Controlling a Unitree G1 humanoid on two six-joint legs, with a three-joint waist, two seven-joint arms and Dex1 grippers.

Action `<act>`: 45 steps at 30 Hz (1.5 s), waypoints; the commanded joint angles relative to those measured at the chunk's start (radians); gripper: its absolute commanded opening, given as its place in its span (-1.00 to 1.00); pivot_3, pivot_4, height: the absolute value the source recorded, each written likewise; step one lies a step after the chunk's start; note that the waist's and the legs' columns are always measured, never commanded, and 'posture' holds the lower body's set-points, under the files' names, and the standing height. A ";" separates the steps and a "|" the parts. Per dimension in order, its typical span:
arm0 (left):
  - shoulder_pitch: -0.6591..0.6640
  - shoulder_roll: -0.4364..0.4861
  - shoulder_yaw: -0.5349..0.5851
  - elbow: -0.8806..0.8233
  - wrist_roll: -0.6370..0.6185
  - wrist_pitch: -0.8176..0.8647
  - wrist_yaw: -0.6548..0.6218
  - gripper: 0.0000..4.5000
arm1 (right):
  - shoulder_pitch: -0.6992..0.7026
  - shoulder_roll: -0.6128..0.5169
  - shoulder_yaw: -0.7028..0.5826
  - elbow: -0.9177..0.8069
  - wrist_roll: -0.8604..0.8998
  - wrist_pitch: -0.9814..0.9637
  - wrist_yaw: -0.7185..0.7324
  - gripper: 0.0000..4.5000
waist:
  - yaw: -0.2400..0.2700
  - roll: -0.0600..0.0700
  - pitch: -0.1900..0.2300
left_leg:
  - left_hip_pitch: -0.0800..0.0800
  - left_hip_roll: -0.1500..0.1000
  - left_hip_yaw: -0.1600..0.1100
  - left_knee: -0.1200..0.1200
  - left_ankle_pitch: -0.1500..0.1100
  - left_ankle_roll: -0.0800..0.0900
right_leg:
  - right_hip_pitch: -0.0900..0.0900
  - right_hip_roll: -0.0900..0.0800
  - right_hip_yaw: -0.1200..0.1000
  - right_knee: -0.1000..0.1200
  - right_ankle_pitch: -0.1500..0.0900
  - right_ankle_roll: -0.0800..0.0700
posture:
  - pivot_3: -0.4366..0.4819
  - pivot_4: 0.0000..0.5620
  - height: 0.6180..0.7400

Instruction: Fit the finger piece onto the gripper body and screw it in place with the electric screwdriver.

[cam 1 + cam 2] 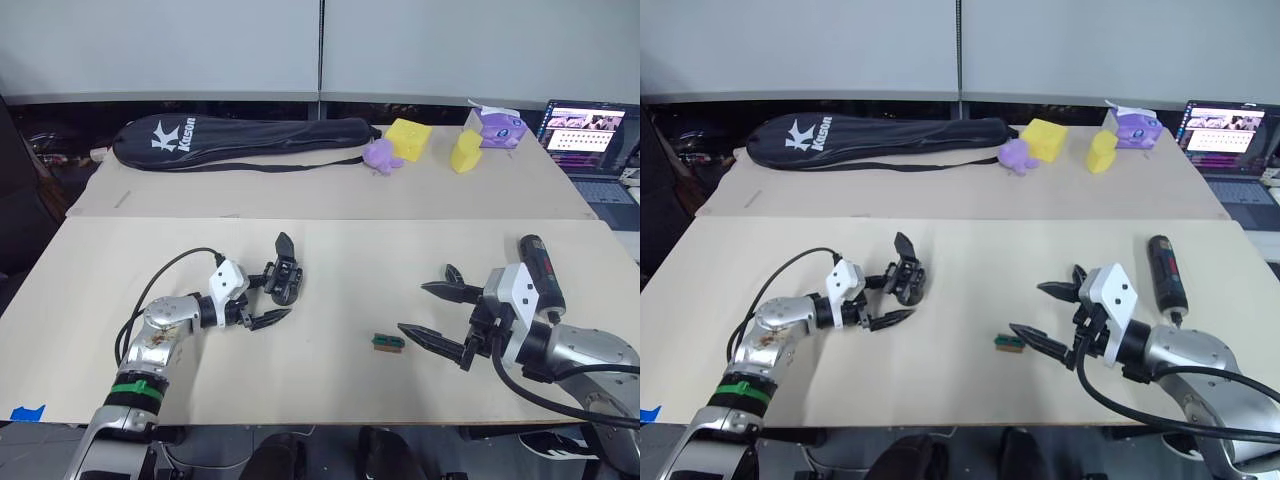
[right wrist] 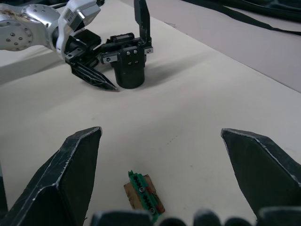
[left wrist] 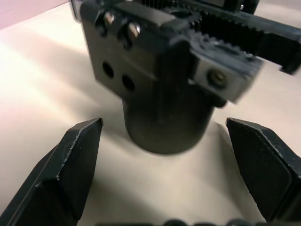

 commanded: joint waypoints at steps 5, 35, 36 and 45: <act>-0.120 -0.030 0.001 0.147 0.018 -0.063 -0.051 0.98 | 0.022 0.021 -0.010 -0.062 0.003 -0.018 -0.034 1.00 | 0.001 0.000 0.000 | 0.000 0.000 0.000 0.000 0.000 0.001 | 0.000 0.000 -0.001 0.001 0.000 0.001 | -0.05 -0.47 0.72; -0.082 -0.412 -0.195 -0.135 0.189 0.131 0.349 0.06 | 0.093 -0.005 -0.024 -0.136 -0.042 -0.022 -0.075 1.00 | 0.012 -0.001 0.000 | -0.004 0.000 0.000 0.003 -0.001 0.002 | -0.001 0.000 0.001 0.000 0.002 0.003 | -0.05 -0.47 0.72; -0.079 -0.417 -0.195 -0.131 0.192 0.135 0.360 0.06 | 0.095 -0.001 -0.025 -0.138 -0.041 -0.020 -0.080 1.00 | 0.013 -0.001 0.000 | -0.004 0.000 0.000 0.003 -0.001 0.002 | -0.001 0.000 0.001 0.000 0.002 0.003 | -0.05 -0.47 0.72; 0.022 -0.291 -0.156 -0.256 0.101 0.260 0.238 0.98 | 0.129 -0.020 -0.062 -0.186 -0.017 0.009 -0.089 1.00 | 0.004 0.000 0.000 | -0.002 0.000 0.000 0.003 -0.001 0.002 | -0.001 0.000 0.001 0.000 0.002 0.003 | -0.05 -0.47 0.72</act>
